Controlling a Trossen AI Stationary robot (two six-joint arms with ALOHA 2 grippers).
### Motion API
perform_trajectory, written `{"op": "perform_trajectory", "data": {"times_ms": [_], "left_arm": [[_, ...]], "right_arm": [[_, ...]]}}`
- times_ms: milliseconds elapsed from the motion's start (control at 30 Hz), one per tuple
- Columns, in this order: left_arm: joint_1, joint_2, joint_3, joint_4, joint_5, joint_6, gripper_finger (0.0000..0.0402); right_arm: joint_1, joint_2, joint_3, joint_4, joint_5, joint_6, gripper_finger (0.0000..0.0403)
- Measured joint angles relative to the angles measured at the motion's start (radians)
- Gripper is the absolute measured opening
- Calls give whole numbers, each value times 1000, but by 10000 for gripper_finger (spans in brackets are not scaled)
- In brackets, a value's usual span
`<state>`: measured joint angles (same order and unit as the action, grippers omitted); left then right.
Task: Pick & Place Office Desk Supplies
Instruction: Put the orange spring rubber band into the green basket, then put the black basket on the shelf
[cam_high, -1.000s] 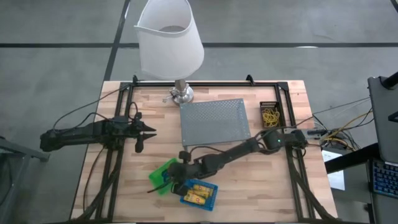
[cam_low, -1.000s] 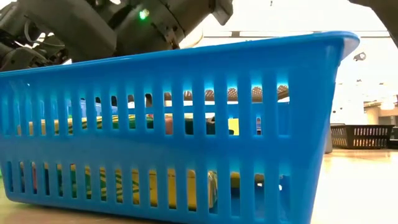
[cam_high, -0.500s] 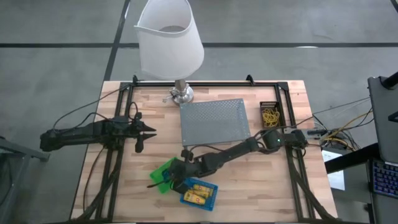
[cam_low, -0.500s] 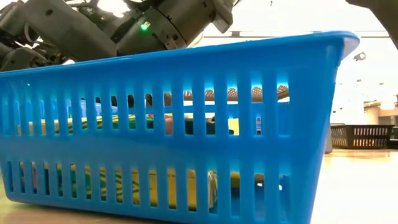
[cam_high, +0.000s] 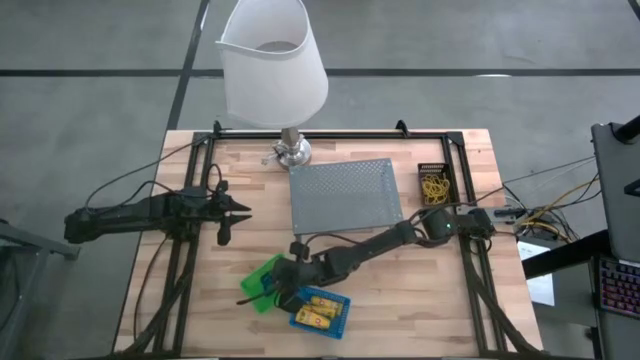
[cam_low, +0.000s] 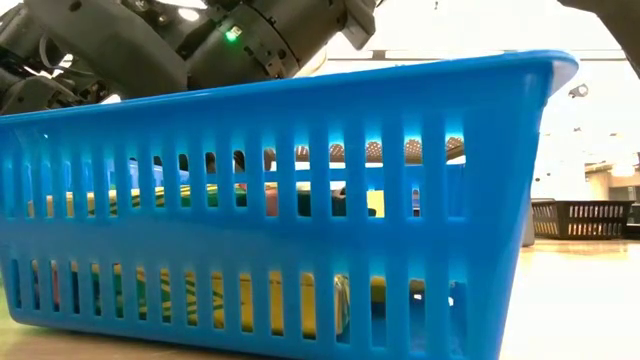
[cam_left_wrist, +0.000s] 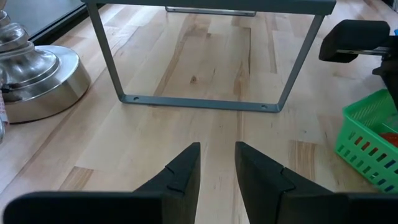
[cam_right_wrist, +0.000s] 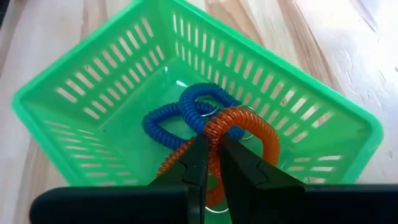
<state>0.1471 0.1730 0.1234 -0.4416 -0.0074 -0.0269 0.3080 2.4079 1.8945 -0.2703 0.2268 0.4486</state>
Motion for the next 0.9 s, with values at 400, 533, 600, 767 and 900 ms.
{"op": "perform_trajectory", "data": {"times_ms": [400, 533, 600, 767, 900], "left_arm": [[0, 0, 0, 0, 0, 0, 106], [0, 0, 0, 0, 0, 0, 106], [0, 0, 0, 0, 0, 0, 106], [0, 0, 0, 0, 0, 0, 106], [0, 0, 0, 0, 0, 0, 106]], "right_arm": [[6, -1, 1, 19, 11, -15, 110], [6, -1, 1, 20, 12, -14, 128], [6, -1, 1, 21, 17, -15, 131], [7, -1, 23, 24, 38, -16, 130], [15, -2, 78, 26, 92, -96, 130]]}}
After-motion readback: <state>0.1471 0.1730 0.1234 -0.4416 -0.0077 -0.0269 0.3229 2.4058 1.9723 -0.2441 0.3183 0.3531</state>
